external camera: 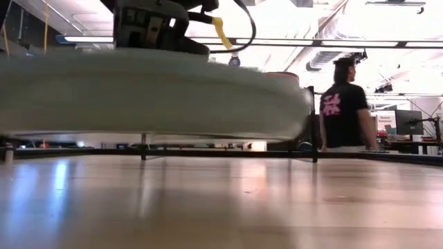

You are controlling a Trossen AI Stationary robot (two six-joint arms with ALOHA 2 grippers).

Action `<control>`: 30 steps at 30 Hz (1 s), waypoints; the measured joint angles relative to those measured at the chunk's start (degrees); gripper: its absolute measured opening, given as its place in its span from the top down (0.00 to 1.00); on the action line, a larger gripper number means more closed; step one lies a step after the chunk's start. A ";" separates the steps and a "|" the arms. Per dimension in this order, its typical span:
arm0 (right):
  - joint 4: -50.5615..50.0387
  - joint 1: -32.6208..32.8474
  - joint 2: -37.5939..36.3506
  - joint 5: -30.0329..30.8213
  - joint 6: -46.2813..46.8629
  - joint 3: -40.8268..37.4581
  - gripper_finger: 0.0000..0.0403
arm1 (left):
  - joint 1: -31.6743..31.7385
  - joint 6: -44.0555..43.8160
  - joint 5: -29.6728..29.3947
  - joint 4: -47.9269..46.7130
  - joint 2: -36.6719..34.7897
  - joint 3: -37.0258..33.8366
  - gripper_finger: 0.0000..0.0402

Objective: Place and stack plates onto a shelf
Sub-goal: Stack the green plate on the orange plate on the shelf

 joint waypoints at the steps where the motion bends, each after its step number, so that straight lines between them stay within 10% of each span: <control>1: -0.08 -0.20 -0.60 0.49 0.00 0.00 0.77 | 0.57 0.18 -0.48 -0.84 -0.78 0.00 1.00; 30: 7.08 -12.50 -3.45 2.54 -4.09 0.02 0.77 | 31.64 8.90 -11.04 -8.62 -31.46 0.00 1.00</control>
